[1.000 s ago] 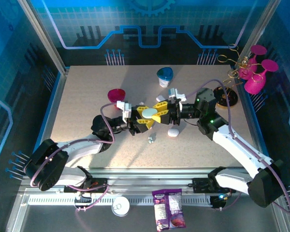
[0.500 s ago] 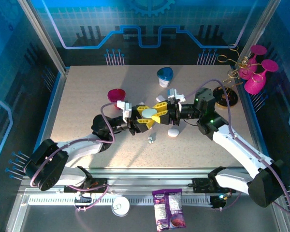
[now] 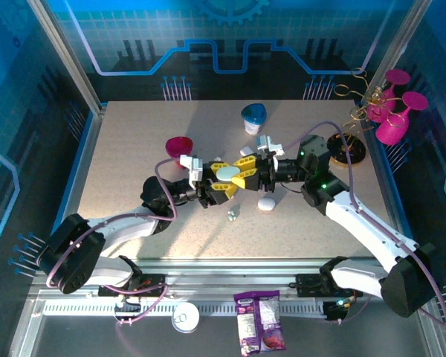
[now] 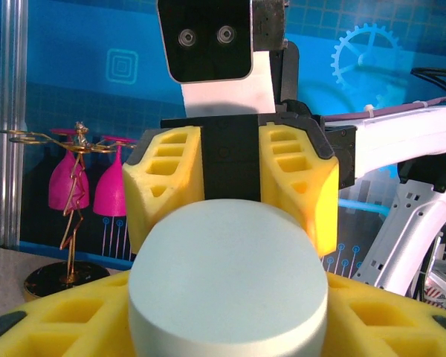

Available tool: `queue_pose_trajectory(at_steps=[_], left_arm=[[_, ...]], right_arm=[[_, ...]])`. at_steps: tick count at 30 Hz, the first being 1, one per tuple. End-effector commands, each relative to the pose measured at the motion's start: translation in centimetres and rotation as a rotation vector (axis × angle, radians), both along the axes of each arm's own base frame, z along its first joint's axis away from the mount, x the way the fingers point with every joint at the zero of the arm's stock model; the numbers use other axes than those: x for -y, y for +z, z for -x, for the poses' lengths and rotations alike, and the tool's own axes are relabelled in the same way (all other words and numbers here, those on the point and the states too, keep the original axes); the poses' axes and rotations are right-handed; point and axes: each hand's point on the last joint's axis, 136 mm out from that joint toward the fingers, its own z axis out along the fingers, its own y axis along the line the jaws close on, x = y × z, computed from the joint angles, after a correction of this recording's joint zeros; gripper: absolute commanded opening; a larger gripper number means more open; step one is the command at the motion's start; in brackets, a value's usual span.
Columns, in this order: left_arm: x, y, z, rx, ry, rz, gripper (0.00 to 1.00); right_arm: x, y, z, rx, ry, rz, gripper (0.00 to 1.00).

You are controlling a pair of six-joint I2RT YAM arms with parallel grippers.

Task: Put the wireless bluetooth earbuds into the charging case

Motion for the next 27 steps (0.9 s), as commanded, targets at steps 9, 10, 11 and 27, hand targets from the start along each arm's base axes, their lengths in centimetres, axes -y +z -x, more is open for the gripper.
queue_pose_trajectory(at_steps=[9, 10, 11, 27], left_arm=[[0.03, 1.21, 0.09, 0.04, 0.006, 0.029, 0.36], [0.03, 1.21, 0.1, 0.041, 0.006, 0.028, 0.35], [0.03, 1.22, 0.12, 0.041, 0.005, 0.029, 0.33], [-0.04, 1.28, -0.06, 0.048, 0.019, 0.03, 0.52]], right_arm=[[-0.1, 0.49, 0.52, 0.023, 0.007, 0.003, 0.26], [-0.09, 0.56, 0.54, 0.024, 0.007, 0.002, 0.26], [-0.09, 0.61, 0.57, 0.022, 0.008, 0.0, 0.26], [-0.06, 0.91, 0.43, 0.032, 0.001, -0.013, 0.26]])
